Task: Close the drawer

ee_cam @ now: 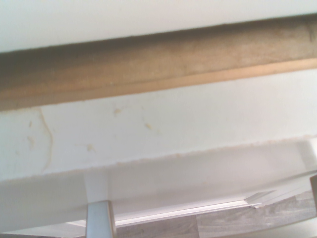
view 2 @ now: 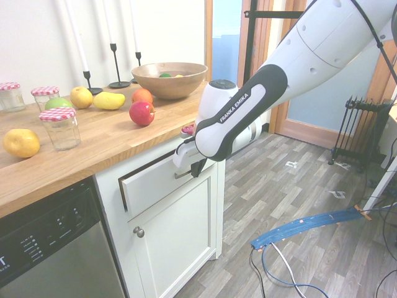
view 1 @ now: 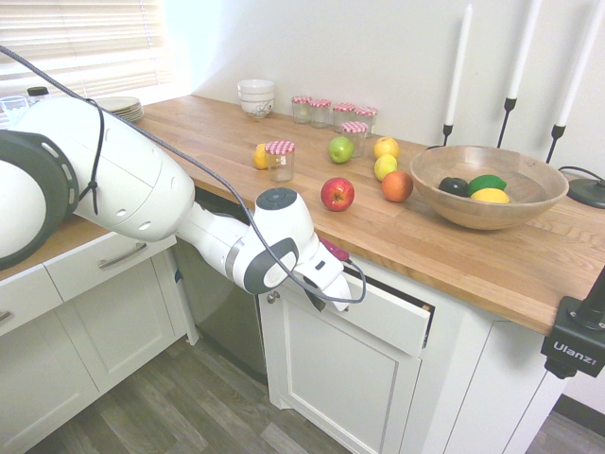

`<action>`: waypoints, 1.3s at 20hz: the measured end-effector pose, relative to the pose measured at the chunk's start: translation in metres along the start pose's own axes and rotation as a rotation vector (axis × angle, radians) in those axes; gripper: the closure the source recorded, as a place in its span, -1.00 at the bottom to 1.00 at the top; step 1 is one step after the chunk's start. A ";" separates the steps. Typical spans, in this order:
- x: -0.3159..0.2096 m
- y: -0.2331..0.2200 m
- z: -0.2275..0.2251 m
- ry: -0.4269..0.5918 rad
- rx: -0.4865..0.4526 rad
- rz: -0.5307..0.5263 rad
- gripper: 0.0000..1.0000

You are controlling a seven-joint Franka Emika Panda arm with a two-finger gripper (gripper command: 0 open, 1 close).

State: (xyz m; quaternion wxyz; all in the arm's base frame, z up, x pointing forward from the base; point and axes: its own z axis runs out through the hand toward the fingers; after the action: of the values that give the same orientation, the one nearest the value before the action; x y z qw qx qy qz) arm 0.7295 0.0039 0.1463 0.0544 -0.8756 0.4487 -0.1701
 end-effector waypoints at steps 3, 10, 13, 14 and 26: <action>0.003 -0.002 0.001 -0.008 -0.009 0.003 1.00; 0.004 -0.004 -0.001 -0.006 -0.014 -0.010 1.00; 0.011 -0.014 -0.010 0.012 0.011 -0.011 1.00; 0.013 -0.018 -0.013 0.018 0.020 -0.012 1.00; 0.001 -0.020 -0.026 -0.057 -0.020 -0.025 1.00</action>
State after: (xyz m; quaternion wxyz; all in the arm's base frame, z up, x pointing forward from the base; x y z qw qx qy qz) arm 0.7365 0.0164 0.1758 0.0566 -0.8861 0.4378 -0.1411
